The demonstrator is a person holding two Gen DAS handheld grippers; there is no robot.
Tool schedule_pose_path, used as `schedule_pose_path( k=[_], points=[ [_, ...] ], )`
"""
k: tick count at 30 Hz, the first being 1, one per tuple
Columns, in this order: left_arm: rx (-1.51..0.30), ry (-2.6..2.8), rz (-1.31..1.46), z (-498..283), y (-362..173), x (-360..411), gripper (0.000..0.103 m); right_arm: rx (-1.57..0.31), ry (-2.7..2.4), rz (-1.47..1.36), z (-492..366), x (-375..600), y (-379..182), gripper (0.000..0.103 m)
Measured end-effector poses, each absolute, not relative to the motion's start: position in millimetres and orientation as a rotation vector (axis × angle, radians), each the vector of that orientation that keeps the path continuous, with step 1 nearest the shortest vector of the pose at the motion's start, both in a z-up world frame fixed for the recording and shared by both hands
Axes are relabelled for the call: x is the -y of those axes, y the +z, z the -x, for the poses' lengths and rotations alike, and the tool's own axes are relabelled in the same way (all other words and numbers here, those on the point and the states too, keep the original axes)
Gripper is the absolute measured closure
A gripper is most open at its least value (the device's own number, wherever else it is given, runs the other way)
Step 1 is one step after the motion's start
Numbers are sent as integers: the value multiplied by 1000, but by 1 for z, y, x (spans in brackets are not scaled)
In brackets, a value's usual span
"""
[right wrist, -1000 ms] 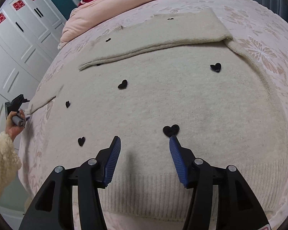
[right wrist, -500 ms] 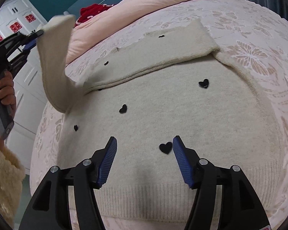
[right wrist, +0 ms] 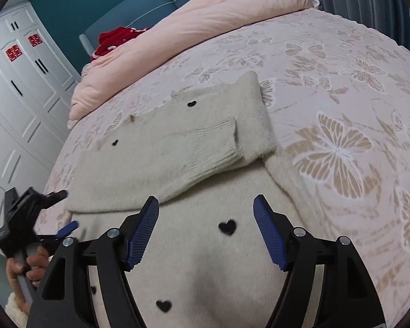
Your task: Fold small clothes
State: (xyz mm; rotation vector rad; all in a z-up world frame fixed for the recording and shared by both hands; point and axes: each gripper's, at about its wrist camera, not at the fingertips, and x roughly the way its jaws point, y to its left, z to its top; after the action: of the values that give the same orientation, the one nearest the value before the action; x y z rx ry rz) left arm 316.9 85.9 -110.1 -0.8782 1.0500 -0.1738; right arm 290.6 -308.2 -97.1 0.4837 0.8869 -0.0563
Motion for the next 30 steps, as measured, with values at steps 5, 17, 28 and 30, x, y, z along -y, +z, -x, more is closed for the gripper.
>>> schedule_pose_path(
  k=[5, 17, 28, 30],
  points=[
    [-997, -62, 966, -338, -114, -123, 22, -931, -60, -596, -338, 314, -130, 34],
    [-818, 86, 933, -350, -107, -154, 91, -627, 209, -425, -370, 259, -18, 96],
    [-853, 120, 801, -349, -149, -155, 89, -1002, 5, -513, -409, 324, -162, 103],
    [-850, 108, 729, -349, -146, -150, 89, -978, -10, -560, -400, 329, -160, 103]
  ],
)
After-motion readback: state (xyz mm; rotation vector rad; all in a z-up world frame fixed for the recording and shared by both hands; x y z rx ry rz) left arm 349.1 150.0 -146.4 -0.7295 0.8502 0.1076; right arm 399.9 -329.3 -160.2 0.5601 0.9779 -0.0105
